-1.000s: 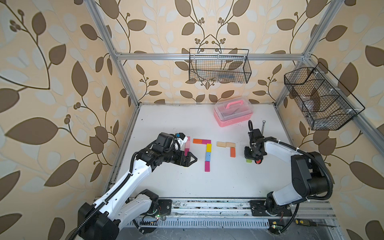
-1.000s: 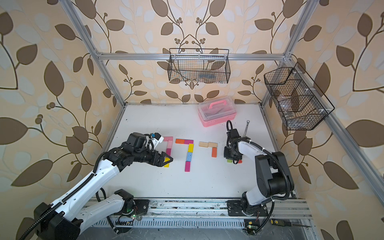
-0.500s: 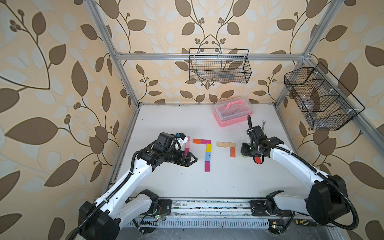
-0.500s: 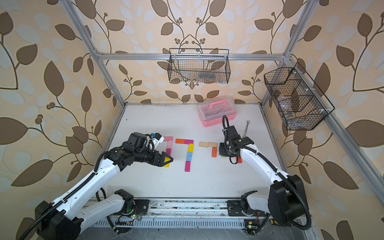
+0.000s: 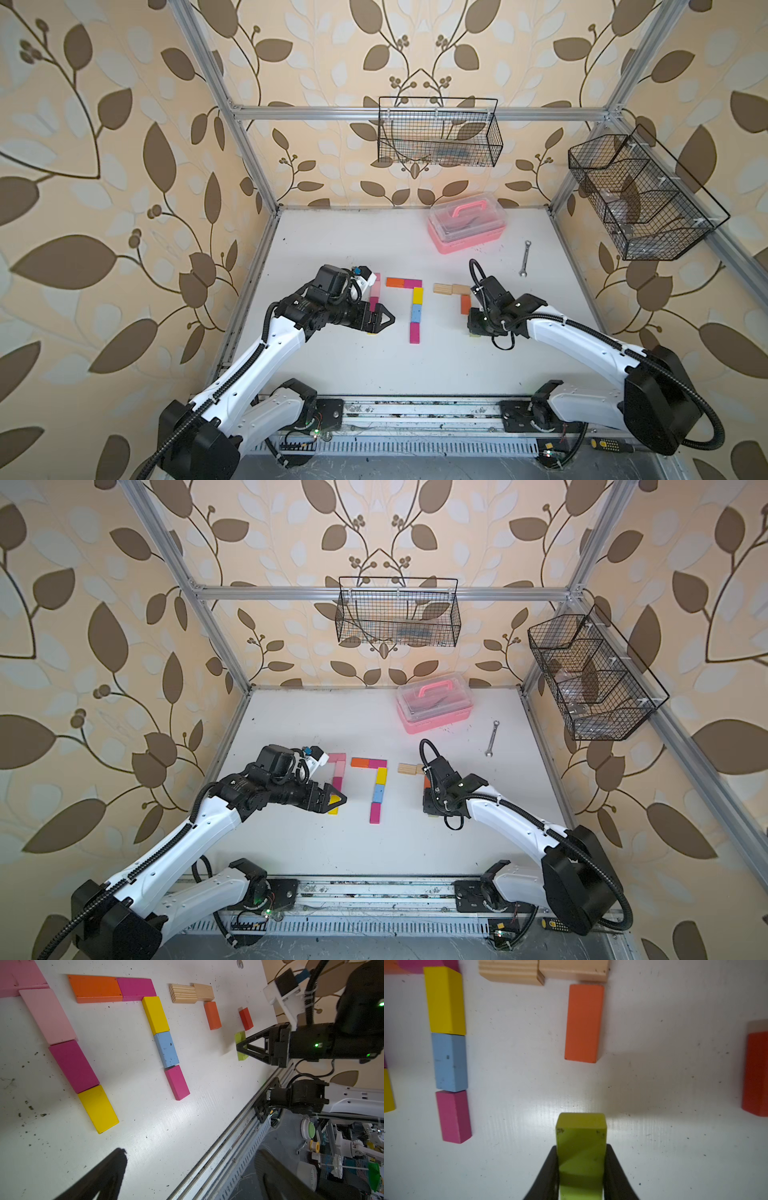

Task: Assemble the number 7 with building blocks
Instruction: Assemble the building block at the center of the board.

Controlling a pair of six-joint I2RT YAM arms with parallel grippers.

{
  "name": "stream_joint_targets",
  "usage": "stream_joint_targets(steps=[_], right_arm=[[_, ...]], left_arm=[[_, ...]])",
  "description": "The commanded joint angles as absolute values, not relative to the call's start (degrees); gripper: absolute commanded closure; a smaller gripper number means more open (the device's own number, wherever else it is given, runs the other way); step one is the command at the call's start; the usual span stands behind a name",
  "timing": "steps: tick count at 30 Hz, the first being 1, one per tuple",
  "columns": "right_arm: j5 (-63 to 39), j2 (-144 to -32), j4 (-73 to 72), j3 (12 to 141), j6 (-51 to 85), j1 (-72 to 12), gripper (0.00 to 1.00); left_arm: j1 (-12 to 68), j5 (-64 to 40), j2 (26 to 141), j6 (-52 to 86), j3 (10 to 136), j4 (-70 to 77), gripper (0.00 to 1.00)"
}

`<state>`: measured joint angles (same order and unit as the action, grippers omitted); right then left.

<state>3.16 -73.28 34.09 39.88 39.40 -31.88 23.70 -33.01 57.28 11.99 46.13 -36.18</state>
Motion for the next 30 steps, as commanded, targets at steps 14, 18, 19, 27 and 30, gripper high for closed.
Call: stream_joint_targets(steps=[14,18,19,27,30], right_arm=[[-1.0,-84.59,21.24,37.44,44.52,-30.69,0.8],[-0.89,-85.68,20.89,37.7,43.84,-29.61,0.8],[-1.03,-85.84,20.87,37.71,43.78,-29.32,0.8],[0.04,-85.32,23.43,37.92,42.45,-28.56,0.79],[0.94,-84.66,24.84,37.97,41.87,-28.8,0.78]], left_arm=[[24.5,-34.54,56.78,11.43,47.02,-36.04,0.01],[24.52,-34.72,56.95,11.43,47.08,-36.04,0.01],[24.52,-34.74,57.02,11.43,47.02,-36.04,0.01],[24.52,-34.92,57.3,11.34,47.11,-36.04,0.01],[24.52,-35.06,57.3,11.34,47.11,-36.04,0.01]])
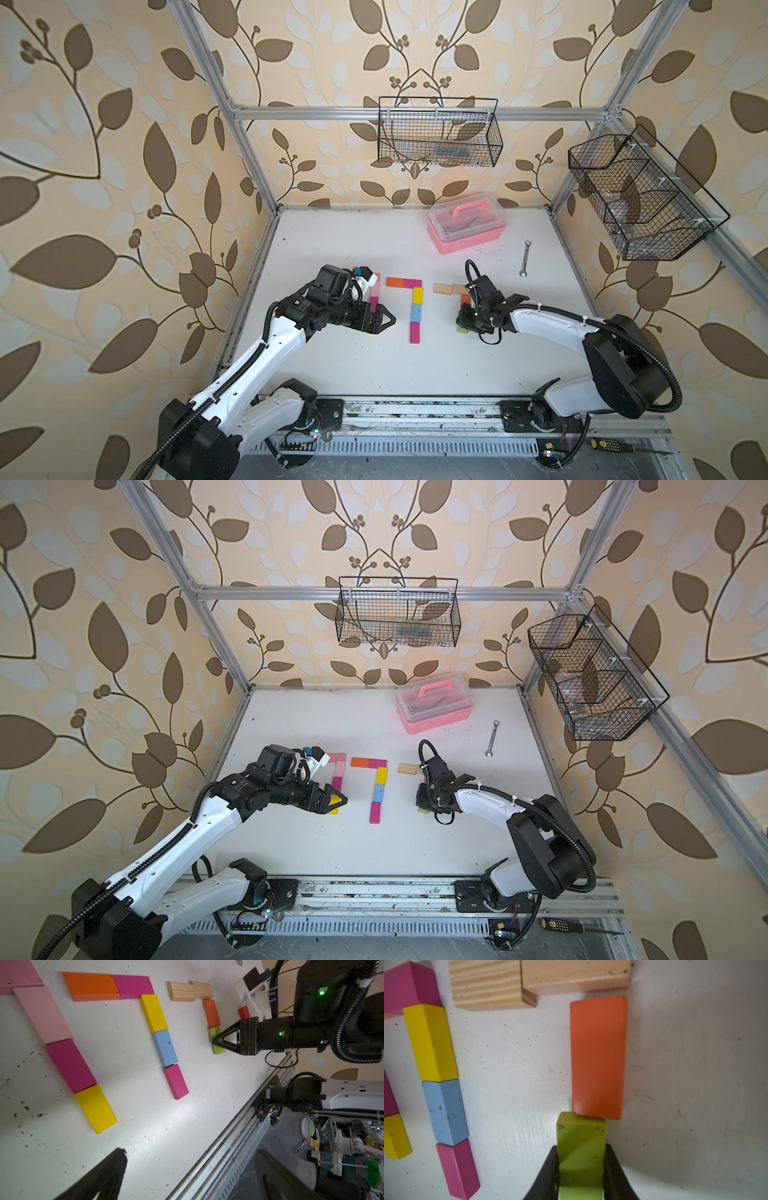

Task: Assemble the number 7 with building blocks
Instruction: Assemble the building block at the center of the board.

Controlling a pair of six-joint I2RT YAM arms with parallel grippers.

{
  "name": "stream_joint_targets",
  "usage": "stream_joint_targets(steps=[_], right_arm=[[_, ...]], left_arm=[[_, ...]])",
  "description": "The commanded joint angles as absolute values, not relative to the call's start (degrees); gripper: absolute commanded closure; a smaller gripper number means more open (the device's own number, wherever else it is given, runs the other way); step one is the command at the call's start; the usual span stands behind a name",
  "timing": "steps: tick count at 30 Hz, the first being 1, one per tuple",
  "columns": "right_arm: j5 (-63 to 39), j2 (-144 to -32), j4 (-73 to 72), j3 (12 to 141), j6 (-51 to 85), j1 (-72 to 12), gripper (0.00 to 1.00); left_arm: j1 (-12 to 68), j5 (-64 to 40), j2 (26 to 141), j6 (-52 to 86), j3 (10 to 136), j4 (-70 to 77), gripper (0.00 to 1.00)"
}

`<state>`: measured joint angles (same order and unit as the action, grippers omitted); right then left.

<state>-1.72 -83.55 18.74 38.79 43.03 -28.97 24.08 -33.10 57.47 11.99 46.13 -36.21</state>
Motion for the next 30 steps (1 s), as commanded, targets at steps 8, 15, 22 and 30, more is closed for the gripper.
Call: stream_joint_targets(steps=[8,15,22,30], right_arm=[[4.03,-83.76,27.94,37.71,40.66,-28.66,0.53],[3.21,-84.14,27.34,37.87,40.48,-28.81,0.39],[2.99,-82.69,28.01,38.23,40.59,-29.16,0.37],[1.86,-66.86,29.29,40.35,42.65,-32.0,0.01]], left_arm=[[24.52,-35.16,57.13,11.43,47.04,-35.96,0.01],[24.61,-35.24,56.87,11.43,47.02,-35.95,0.01],[24.6,-35.1,56.83,11.43,47.02,-35.95,0.01],[24.61,-34.99,56.69,11.43,47.11,-36.0,0.01]])
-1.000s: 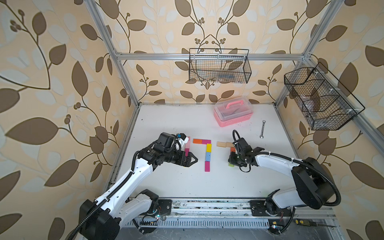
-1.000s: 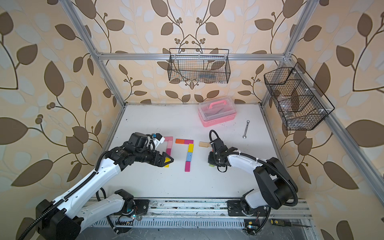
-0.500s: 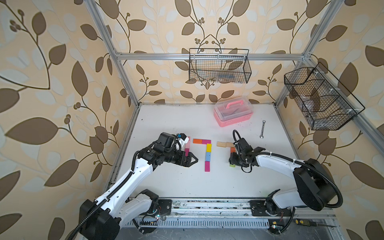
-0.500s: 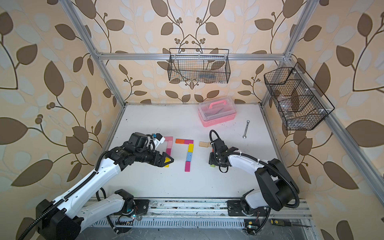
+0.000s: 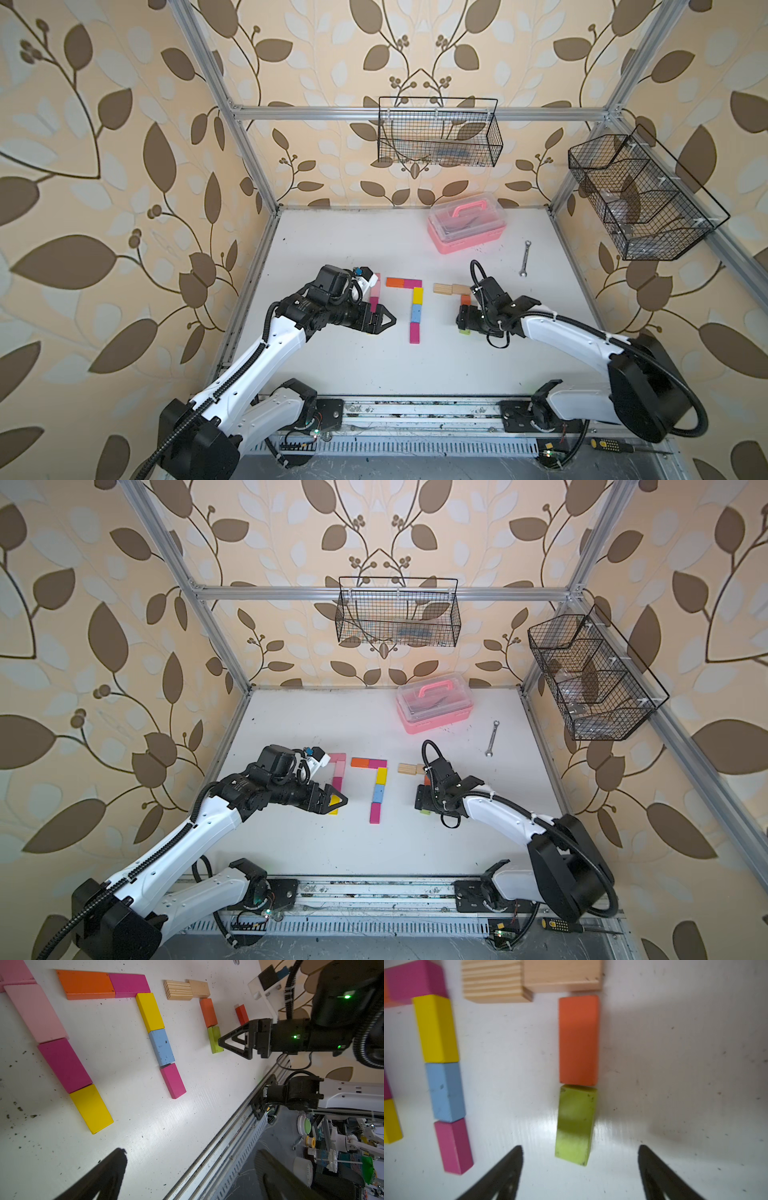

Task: Assemble the number 7 with building blocks
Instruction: Assemble the building block at the center of the board.

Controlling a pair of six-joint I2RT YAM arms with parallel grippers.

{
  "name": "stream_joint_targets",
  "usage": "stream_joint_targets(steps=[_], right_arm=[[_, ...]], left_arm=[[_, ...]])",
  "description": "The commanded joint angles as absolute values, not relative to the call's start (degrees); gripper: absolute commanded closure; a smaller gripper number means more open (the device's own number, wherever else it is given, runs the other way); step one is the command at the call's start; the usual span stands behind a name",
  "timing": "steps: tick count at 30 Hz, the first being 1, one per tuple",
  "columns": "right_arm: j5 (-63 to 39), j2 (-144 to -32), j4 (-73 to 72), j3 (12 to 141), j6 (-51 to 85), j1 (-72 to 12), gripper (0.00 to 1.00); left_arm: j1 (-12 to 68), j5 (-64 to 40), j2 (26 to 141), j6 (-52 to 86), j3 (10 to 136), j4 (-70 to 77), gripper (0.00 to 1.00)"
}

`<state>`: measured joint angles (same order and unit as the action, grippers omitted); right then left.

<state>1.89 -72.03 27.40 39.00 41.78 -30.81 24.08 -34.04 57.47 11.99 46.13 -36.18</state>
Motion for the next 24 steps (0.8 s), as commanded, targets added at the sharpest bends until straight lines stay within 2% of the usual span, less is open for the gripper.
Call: stream_joint_targets(steps=[1,7,13,18,24], right_arm=[[1.72,-65.03,29.12,40.65,42.76,-32.18,0.0],[0.58,-54.92,28.62,42.8,45.46,-31.69,0.0],[-3.1,-49.0,22.52,38.68,53.41,-31.86,0.0],[-2.25,-44.87,15.77,31.45,62.49,-34.27,0.0],[3.78,-42.68,9.05,23.86,71.37,-40.71,0.0]], left_arm=[[24.62,-34.89,56.52,11.43,47.11,-35.96,0.01],[24.6,-34.15,55.68,11.43,47.02,-35.91,0.01],[24.61,-32.21,55.0,11.56,47.33,-36.21,0.01],[24.61,-27.08,51.88,12.16,47.36,-36.32,0.01],[24.6,-16.46,48.0,14.56,47.03,-36.33,0.01]])
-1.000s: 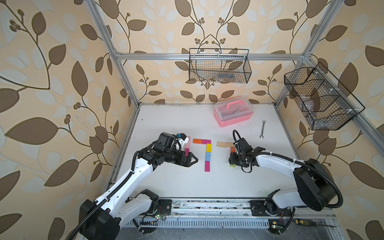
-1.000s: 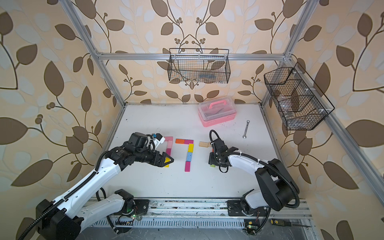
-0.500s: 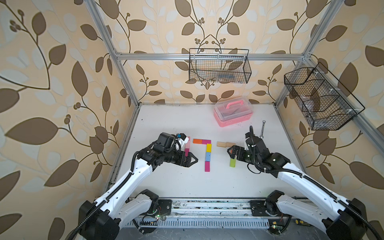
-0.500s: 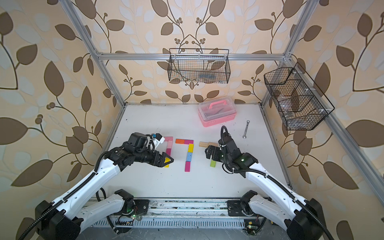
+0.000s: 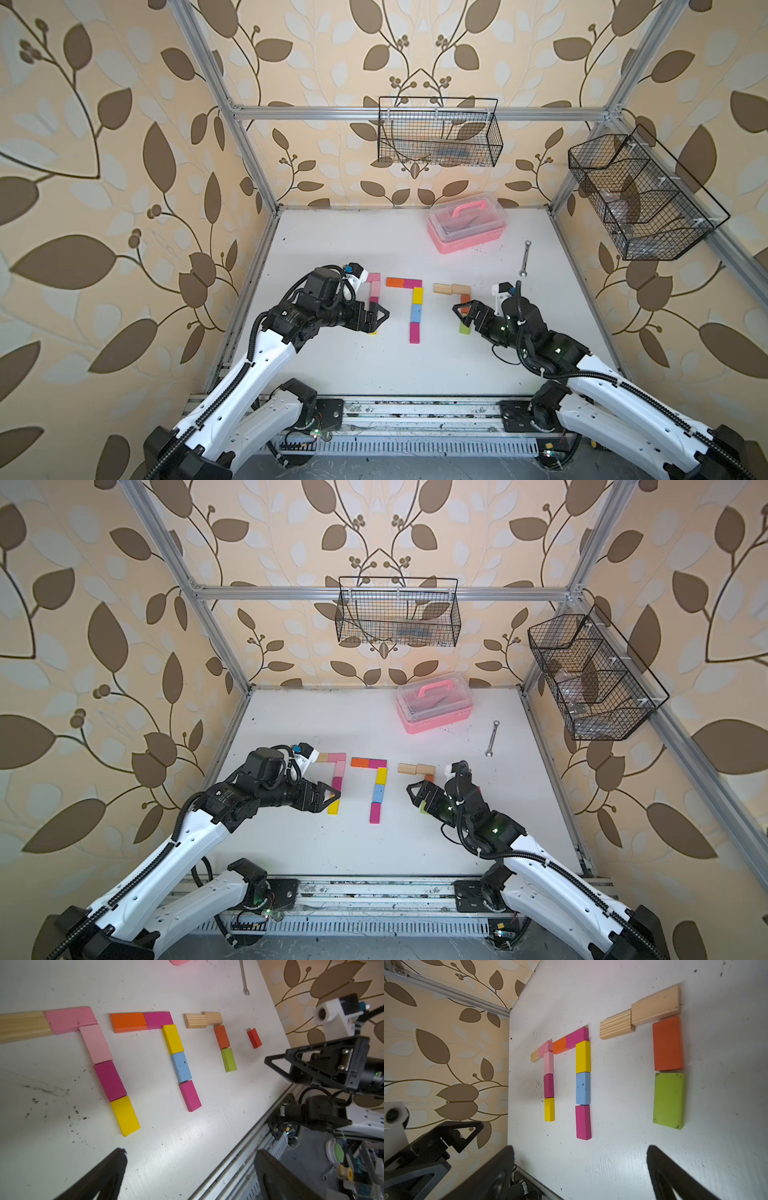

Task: Assemble the number 7 with building blocks
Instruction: Assemble the building block at the center of the board.

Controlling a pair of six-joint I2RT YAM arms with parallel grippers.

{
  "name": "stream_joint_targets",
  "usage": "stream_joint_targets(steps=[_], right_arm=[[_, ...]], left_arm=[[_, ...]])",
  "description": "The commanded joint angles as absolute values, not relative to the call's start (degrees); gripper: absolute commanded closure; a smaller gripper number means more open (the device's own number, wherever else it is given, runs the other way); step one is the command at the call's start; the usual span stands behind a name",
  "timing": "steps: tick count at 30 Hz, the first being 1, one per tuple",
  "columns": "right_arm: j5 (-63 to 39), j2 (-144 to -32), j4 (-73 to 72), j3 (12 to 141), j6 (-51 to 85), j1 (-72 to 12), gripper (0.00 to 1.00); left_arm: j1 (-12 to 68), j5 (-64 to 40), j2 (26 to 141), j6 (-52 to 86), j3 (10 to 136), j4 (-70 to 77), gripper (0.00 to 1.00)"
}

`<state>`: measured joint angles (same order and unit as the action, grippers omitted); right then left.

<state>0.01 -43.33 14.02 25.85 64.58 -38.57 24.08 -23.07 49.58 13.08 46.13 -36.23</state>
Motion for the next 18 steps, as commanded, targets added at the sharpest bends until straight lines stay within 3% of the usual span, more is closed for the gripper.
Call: stream_joint_targets(steps=[1,7,18], right_arm=[[4.55,-43.02,8.07,22.92,72.14,-41.79,0.0],[4.15,-48.15,0.64,18.07,75.48,-44.12,0.0],[1.42,-55.92,-6.44,14.23,75.18,-43.08,0.0]], left_arm=[[24.59,-15.25,47.58,14.75,46.96,-36.24,0.01],[24.6,-12.79,46.24,14.78,46.76,-36.28,0.01],[24.6,-17.22,47.59,13.64,47.32,-36.84,0.01]])
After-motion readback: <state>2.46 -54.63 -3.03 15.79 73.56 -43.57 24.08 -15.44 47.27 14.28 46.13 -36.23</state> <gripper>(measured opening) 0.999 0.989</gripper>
